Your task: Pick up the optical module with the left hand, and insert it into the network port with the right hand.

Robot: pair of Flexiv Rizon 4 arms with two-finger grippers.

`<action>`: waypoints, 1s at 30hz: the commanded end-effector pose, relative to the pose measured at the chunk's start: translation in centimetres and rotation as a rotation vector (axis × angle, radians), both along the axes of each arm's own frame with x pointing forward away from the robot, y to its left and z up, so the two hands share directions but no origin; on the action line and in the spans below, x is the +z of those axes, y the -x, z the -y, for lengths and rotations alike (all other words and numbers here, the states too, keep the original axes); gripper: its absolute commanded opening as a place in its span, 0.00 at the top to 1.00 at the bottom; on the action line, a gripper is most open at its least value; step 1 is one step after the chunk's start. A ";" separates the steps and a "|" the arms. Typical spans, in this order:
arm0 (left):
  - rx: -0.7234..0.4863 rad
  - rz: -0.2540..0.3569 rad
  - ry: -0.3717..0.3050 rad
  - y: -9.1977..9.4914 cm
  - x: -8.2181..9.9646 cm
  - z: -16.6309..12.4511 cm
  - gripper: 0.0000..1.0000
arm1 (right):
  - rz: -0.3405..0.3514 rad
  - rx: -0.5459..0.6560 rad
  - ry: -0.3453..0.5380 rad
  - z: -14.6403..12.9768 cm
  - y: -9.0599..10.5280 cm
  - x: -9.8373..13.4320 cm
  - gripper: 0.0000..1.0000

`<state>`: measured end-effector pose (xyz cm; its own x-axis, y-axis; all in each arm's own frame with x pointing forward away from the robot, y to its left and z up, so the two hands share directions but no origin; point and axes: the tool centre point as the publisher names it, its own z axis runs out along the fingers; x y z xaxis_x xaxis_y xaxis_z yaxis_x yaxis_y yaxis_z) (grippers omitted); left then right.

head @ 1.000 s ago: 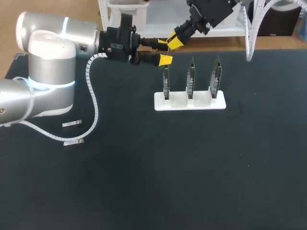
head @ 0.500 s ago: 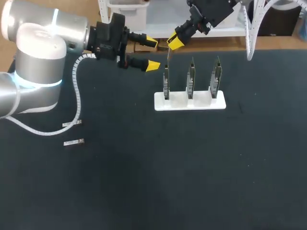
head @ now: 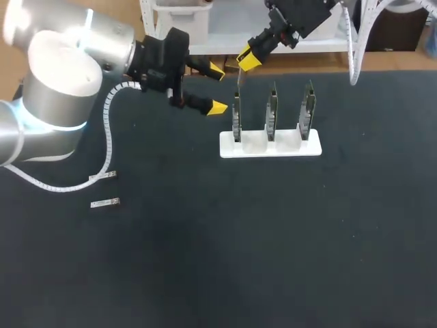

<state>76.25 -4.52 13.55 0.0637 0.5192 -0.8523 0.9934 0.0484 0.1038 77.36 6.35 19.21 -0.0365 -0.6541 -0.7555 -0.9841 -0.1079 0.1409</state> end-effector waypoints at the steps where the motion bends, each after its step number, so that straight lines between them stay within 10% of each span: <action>1: 0.003 -0.005 -0.007 -0.3 0.0 0.3 0.00 | 0.000 -0.001 -0.002 0.1 0.0 0.0 1.00; 30: 0.023 -0.075 -0.040 -0.7 -0.8 0.0 0.00 | -0.006 0.018 0.019 -0.1 0.5 -0.1 1.00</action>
<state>76.58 -4.49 12.79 -0.0135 0.5515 -0.8341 0.9966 0.0750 0.0335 76.85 6.34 19.16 -0.0335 -0.6674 -0.7439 -0.9816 -0.1183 0.1502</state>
